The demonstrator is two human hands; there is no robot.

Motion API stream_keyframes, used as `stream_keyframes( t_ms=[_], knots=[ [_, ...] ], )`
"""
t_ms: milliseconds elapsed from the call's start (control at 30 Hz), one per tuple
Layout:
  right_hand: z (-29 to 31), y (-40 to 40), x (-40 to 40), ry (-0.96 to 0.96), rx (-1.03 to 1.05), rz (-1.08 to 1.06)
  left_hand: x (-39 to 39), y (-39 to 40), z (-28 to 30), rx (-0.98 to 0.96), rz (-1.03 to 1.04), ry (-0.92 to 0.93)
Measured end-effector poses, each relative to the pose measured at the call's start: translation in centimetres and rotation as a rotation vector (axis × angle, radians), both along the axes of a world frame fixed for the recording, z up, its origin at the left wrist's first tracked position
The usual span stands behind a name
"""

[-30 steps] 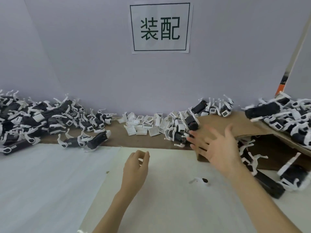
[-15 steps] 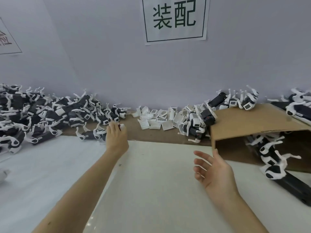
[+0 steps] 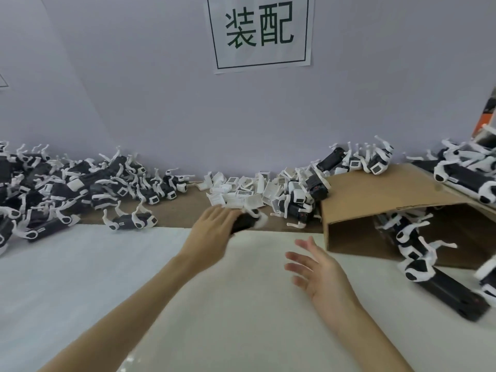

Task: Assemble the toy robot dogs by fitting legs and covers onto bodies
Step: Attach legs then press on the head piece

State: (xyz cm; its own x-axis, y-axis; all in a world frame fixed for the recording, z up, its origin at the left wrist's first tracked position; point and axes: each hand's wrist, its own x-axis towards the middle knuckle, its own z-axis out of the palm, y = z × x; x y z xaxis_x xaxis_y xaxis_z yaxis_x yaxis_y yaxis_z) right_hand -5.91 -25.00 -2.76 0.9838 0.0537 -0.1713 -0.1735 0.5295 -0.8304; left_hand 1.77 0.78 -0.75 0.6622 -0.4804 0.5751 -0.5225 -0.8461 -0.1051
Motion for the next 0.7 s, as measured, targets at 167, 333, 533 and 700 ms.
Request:
stream_keyframes(
  t_ms=[167,333,533,700],
  knots=[
    [0.5,-0.3,-0.8,-0.044,0.028,-0.125,-5.5,-8.8,-1.6,-0.090,-0.316,-0.073],
    [0.7,-1.8,-1.3,-0.035,0.065,-0.073,-7.3,-9.7,-2.5,-0.205,-0.324,-0.068],
    [0.8,-0.8,-1.3,-0.068,0.195,-0.046,-8.9,-8.4,-1.9,-1.157,-0.218,0.819],
    [0.7,-0.6,-1.6,-0.113,0.040,-0.002,-8.1,-8.5,-2.1,-1.311,-0.250,0.869]
  ],
)
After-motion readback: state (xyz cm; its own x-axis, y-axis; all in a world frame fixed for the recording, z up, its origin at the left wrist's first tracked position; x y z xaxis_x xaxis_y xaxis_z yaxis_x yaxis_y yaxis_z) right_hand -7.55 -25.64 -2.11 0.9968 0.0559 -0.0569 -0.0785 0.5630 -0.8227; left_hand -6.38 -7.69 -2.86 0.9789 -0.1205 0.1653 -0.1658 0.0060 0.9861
